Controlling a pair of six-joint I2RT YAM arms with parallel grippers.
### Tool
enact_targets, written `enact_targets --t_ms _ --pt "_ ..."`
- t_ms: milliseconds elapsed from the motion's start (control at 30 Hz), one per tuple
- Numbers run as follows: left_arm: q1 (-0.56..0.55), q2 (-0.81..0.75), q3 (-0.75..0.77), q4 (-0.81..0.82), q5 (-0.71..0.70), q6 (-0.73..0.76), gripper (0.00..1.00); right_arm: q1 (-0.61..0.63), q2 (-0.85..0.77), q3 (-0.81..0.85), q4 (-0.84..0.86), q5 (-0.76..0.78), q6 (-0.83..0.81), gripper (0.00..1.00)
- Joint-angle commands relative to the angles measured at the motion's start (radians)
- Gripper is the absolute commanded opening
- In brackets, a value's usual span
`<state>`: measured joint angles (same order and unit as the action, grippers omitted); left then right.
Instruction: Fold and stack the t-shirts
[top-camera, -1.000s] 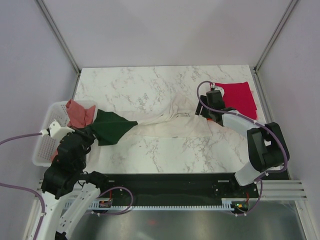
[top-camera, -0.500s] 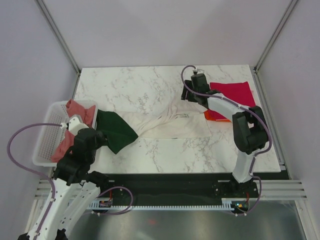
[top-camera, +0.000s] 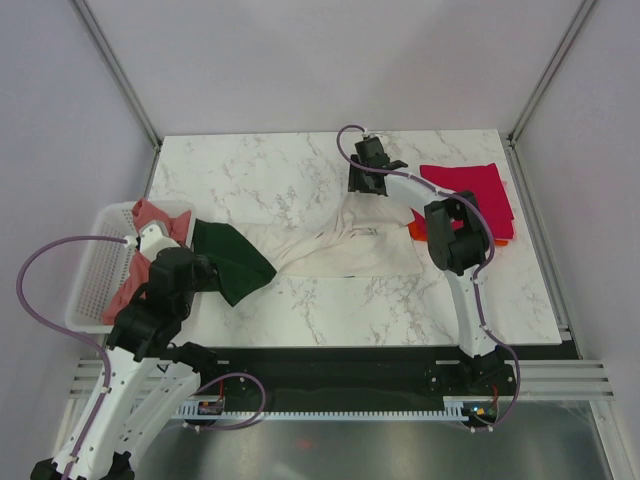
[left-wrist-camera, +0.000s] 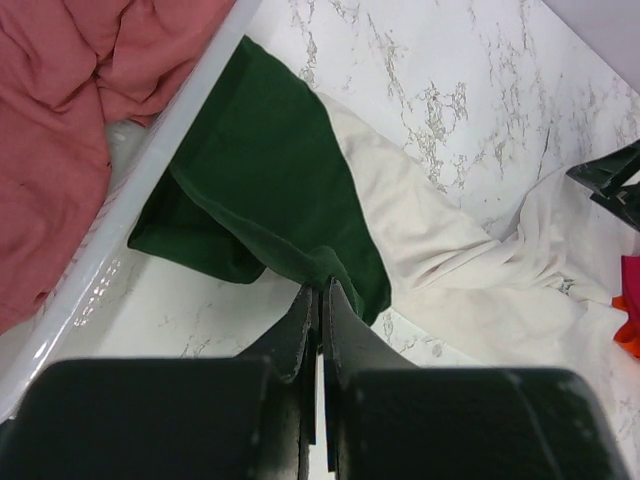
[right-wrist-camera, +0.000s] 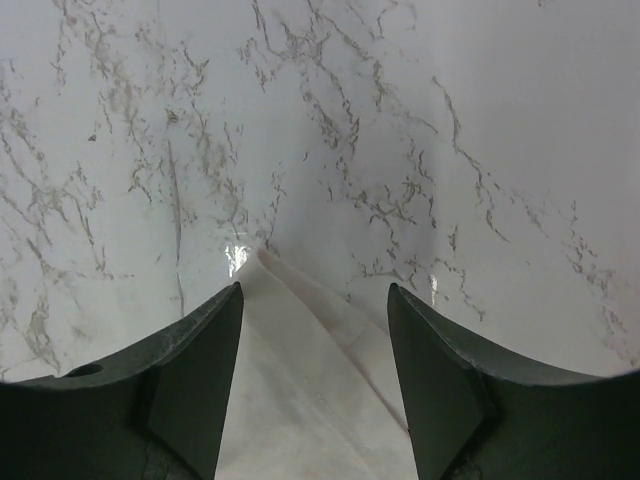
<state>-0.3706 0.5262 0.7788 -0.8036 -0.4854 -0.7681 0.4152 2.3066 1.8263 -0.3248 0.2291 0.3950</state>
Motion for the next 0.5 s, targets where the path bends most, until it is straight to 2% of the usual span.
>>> enact_targets --t_ms 0,200,367,467 --pt "0.006 0.011 0.042 0.041 -0.005 0.039 0.02 0.019 0.03 0.085 -0.036 0.045 -0.025 0.68" --pt "0.004 0.015 0.039 0.044 0.005 0.041 0.02 0.04 0.07 0.142 -0.036 0.064 -0.038 0.7" --pt "0.006 0.018 0.04 0.049 0.007 0.049 0.02 0.053 0.094 0.174 -0.036 0.056 -0.051 0.77" --pt "0.006 0.02 0.04 0.052 0.011 0.052 0.02 0.059 0.105 0.18 -0.042 0.053 -0.056 0.76"
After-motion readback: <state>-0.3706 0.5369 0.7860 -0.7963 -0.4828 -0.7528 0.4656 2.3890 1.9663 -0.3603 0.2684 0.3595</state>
